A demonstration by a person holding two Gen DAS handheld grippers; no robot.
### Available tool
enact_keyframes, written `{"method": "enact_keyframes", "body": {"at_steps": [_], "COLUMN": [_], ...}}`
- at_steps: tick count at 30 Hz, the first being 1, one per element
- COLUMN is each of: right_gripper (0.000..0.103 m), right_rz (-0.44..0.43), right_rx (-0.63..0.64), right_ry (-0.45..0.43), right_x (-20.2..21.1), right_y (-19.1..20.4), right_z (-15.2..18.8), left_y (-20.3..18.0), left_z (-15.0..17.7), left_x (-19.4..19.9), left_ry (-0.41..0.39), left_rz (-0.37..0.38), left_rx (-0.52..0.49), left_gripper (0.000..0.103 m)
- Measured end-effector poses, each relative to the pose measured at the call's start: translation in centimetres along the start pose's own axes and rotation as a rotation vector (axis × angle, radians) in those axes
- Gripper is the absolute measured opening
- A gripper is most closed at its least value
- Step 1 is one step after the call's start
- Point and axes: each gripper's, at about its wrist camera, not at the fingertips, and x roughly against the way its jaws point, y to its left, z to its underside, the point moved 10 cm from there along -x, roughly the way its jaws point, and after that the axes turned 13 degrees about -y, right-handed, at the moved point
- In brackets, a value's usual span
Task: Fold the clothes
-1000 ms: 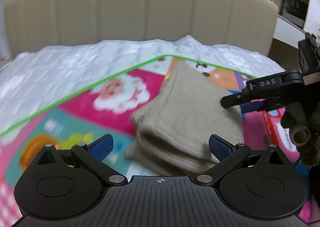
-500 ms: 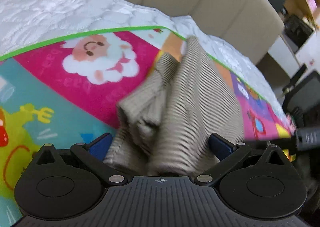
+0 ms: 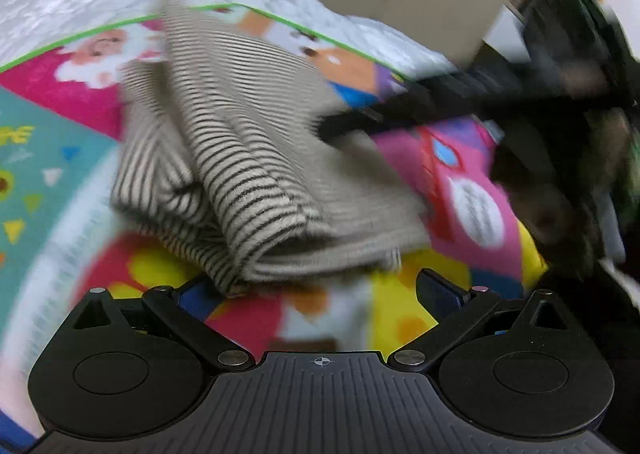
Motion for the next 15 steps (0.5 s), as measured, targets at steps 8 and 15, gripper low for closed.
{"method": "enact_keyframes", "body": {"at_steps": [8, 15], "right_gripper": [0.092, 0.094], "right_rz": [0.028, 0.011], "right_rx": [-0.046, -0.222], "right_ry": [-0.059, -0.029], "right_x": [2.1, 1.8], "right_y": [0.1, -0.8], "right_z": [1.2, 4.8], "left_y": [2.4, 5.7], "left_z": [-1.0, -3.9], "left_x": [4.1, 6.3], "left_ry": [-0.094, -0.252], "left_rz": [-0.192, -0.128], "left_rx": [0.179, 0.435], "left_gripper": [0.103, 0.103]}}
